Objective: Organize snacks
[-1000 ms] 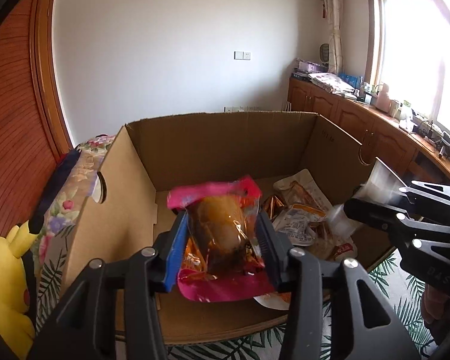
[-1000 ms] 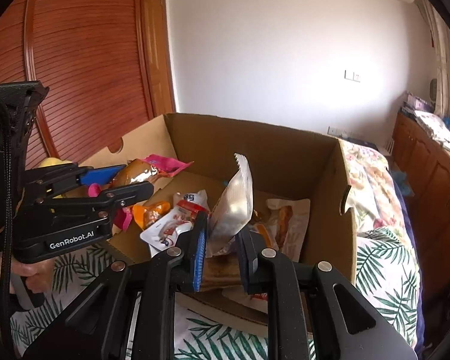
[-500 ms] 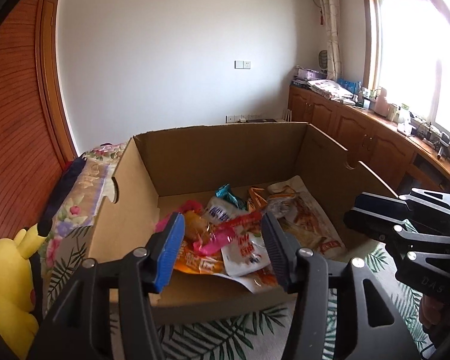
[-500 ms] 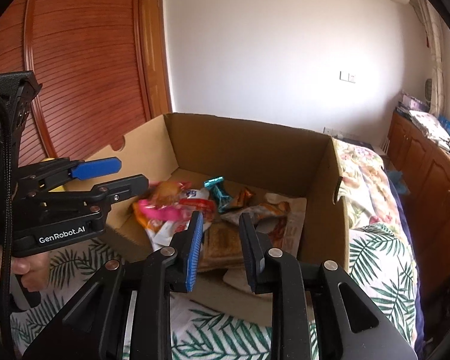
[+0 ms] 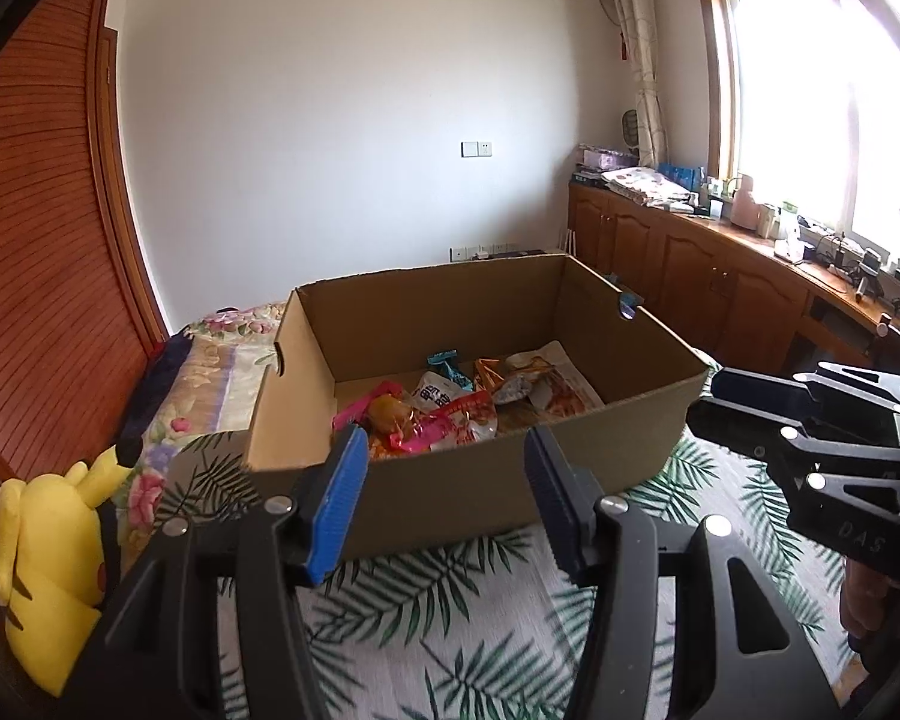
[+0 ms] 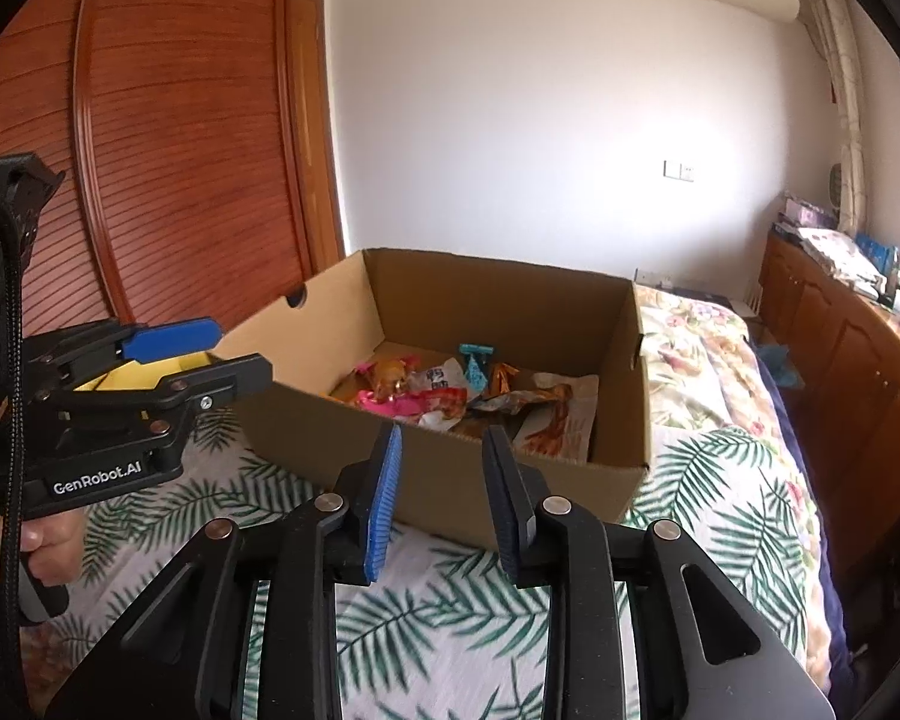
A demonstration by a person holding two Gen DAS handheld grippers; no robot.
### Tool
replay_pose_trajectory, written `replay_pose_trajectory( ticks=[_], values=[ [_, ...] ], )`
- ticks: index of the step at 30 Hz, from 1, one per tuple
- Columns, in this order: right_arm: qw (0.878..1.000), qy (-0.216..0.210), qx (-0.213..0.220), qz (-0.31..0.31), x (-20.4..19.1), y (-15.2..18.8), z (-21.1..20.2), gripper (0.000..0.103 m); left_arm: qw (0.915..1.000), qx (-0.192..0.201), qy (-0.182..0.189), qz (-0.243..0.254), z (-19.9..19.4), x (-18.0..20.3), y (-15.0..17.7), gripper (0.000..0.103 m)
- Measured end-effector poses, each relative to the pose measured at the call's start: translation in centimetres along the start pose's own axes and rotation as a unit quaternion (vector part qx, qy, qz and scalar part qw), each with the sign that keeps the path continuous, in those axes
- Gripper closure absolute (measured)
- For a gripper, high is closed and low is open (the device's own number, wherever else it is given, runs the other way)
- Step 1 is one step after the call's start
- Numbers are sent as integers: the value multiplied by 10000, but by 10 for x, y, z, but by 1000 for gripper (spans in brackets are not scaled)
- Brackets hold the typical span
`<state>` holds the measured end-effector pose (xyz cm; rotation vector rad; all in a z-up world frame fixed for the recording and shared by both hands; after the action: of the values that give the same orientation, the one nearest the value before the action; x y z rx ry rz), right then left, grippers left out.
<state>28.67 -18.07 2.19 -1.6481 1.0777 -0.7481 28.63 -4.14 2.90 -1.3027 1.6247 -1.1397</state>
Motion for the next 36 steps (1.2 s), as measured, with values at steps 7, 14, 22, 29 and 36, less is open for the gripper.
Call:
replay_pose_trajectory(
  ticks=[7,14,22,29,36],
  values=[
    [9998,147,102,-4,-6,2,-34,69,10000,37,12,-21,-37,10,7,44],
    [9993,265,240,123,-11,6,-68,53,10000,87,-33,0,-71,19,15,37],
    [9978,523,377,158,-12,9,-100,28,9992,325,-147,-164,-103,26,19,23],
    [9958,716,528,220,-10,14,-125,9,9982,519,-234,-205,-127,31,21,9],
    [9949,812,575,176,-11,17,-140,1,9973,619,-386,-97,-146,37,26,6]
  ],
)
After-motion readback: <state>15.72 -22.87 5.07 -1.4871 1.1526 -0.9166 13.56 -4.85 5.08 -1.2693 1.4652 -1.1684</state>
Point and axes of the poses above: each gripper's, at about its wrist camera, not at the fingertips, and z roughly the way its jaws point, x to its right, y to its underside, the point moved 7 cm from there along z, roughly the way its jaws point, and after that the axes turned 13 degrees about x, right-handed, at the moved point
